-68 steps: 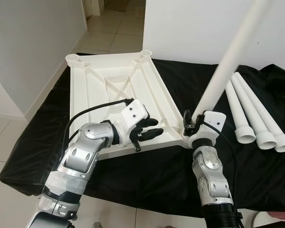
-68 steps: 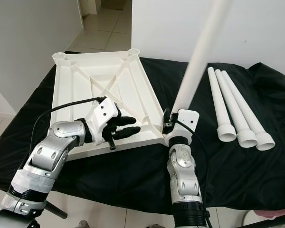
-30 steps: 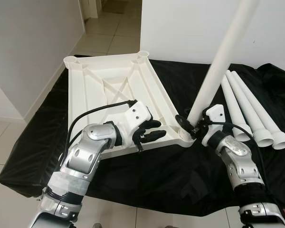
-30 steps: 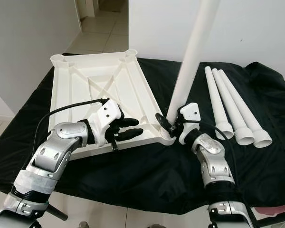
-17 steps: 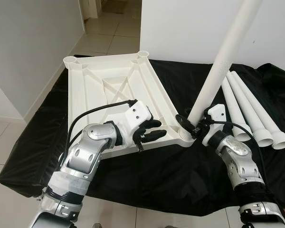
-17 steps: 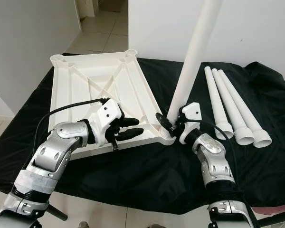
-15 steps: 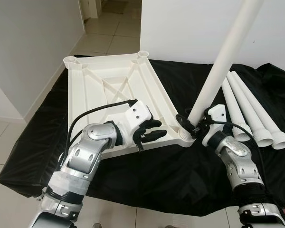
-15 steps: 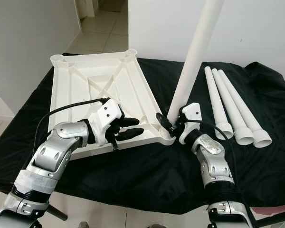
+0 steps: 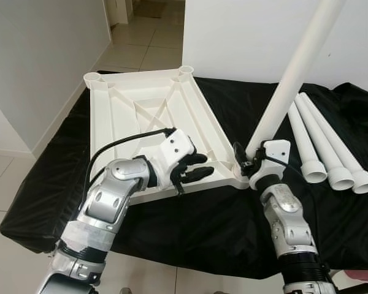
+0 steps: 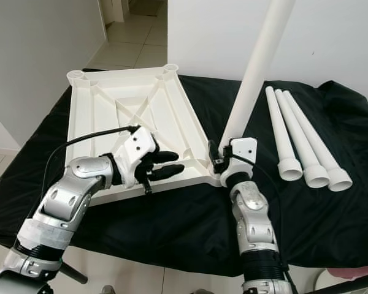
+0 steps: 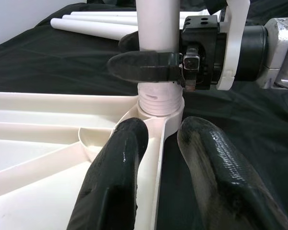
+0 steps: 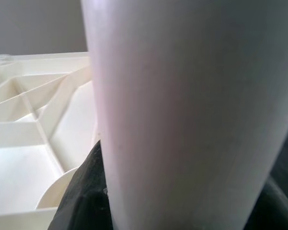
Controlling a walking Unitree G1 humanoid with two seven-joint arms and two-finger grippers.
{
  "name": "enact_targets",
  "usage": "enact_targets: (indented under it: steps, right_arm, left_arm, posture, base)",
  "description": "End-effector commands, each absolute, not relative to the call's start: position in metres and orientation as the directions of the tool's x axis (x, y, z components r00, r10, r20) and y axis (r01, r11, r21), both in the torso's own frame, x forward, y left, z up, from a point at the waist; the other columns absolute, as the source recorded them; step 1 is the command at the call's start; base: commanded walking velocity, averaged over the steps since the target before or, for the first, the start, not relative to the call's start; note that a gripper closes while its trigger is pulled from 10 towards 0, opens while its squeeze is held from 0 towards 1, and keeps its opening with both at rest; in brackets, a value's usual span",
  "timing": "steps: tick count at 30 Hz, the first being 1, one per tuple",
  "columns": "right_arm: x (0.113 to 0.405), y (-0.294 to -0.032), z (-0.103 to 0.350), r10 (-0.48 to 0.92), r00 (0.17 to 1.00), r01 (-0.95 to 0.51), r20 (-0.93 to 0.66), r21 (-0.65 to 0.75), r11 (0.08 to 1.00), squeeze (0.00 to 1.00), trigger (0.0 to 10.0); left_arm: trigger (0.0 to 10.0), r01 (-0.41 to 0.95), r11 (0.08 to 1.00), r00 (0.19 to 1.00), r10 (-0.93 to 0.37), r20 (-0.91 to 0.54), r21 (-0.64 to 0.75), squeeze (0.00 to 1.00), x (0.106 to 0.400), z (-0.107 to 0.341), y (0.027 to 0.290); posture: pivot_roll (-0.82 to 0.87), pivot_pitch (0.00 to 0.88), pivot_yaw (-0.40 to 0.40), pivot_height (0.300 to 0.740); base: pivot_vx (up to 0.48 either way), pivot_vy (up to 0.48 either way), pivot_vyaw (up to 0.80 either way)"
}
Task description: Building children table
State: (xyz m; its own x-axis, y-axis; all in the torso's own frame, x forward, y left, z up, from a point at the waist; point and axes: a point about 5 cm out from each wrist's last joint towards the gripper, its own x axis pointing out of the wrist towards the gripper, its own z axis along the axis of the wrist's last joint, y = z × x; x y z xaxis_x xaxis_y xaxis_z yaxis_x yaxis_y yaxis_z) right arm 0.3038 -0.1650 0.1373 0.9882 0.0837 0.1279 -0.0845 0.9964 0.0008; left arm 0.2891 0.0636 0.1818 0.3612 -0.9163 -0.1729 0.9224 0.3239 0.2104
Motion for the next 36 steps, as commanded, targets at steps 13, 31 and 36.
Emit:
enact_targets:
  steps: [13,31,36]
  right_arm:
    - [0.291,-0.143,0.137,-0.156,0.979,0.141,0.13,0.115,0.983,0.0,10.0]
    - [0.287,-0.146,0.145,0.033,0.979,-0.051,0.201,0.085,0.995,0.0,10.0]
    - [0.287,-0.155,0.142,0.18,0.962,-0.191,0.205,0.036,0.981,0.0,10.0]
  left_arm:
    - [10.0,0.881,0.416,0.454,-0.877,-0.157,0.226,0.0,0.293,0.184,0.068]
    - [10.0,0.878,0.422,0.46,-0.875,-0.152,0.227,0.0,0.295,0.184,0.068]
    - [10.0,0.878,0.421,0.458,-0.876,-0.15,0.227,0.0,0.296,0.185,0.067]
  posture:
    - [-0.07,0.0,-0.009,0.74]
    - [-0.08,0.0,-0.003,0.74]
    - [-0.08,0.0,0.002,0.74]
  base:
    - [0.0,0.0,0.0]
    - [0.0,0.0,0.0]
    - [0.0,0.0,0.0]
